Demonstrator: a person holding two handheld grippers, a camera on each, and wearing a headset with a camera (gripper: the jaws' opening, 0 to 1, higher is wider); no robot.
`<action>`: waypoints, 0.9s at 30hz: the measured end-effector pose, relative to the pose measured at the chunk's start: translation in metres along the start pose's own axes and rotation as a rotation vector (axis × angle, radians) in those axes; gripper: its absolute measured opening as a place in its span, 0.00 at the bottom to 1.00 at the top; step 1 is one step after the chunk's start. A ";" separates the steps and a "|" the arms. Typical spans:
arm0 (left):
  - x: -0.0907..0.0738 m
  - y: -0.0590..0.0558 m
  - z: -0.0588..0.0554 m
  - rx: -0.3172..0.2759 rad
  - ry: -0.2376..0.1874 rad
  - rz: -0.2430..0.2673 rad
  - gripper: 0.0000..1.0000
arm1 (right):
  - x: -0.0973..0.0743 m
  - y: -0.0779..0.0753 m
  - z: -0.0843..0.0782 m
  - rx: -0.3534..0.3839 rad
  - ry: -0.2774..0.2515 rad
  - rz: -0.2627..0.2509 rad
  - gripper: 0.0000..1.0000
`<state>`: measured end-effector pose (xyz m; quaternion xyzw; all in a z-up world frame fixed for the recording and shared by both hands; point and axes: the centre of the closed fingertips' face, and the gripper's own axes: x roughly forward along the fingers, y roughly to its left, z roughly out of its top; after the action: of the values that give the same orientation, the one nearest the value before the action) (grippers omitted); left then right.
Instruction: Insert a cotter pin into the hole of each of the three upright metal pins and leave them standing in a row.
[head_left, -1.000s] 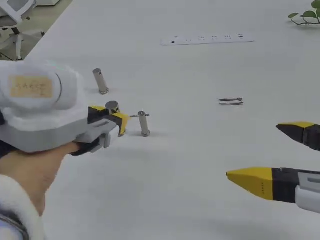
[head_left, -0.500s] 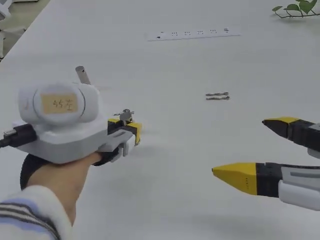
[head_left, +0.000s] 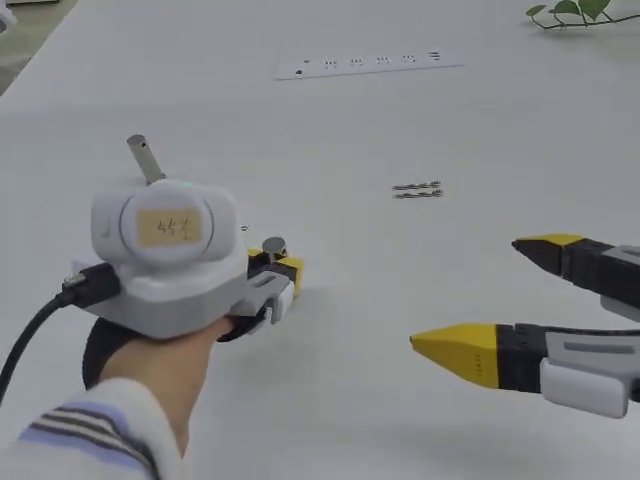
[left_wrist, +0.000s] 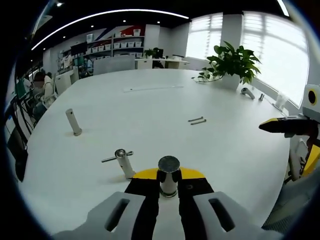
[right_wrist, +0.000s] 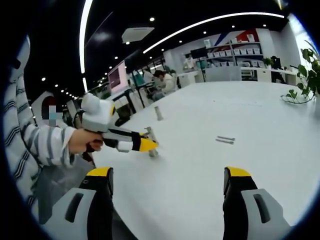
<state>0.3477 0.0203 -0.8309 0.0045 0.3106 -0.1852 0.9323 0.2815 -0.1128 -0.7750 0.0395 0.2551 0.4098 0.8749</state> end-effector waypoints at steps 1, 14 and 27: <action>0.000 0.000 0.000 0.001 0.000 0.004 0.11 | 0.000 0.000 0.000 -0.001 0.002 0.000 0.92; 0.006 -0.001 -0.006 0.000 -0.013 0.008 0.11 | 0.002 0.006 -0.008 -0.018 0.038 0.027 0.92; 0.001 -0.004 -0.010 0.054 -0.019 0.001 0.12 | 0.004 0.009 -0.012 -0.017 0.047 0.035 0.92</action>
<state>0.3415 0.0169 -0.8392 0.0279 0.2968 -0.1929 0.9348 0.2714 -0.1055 -0.7843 0.0269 0.2712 0.4282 0.8616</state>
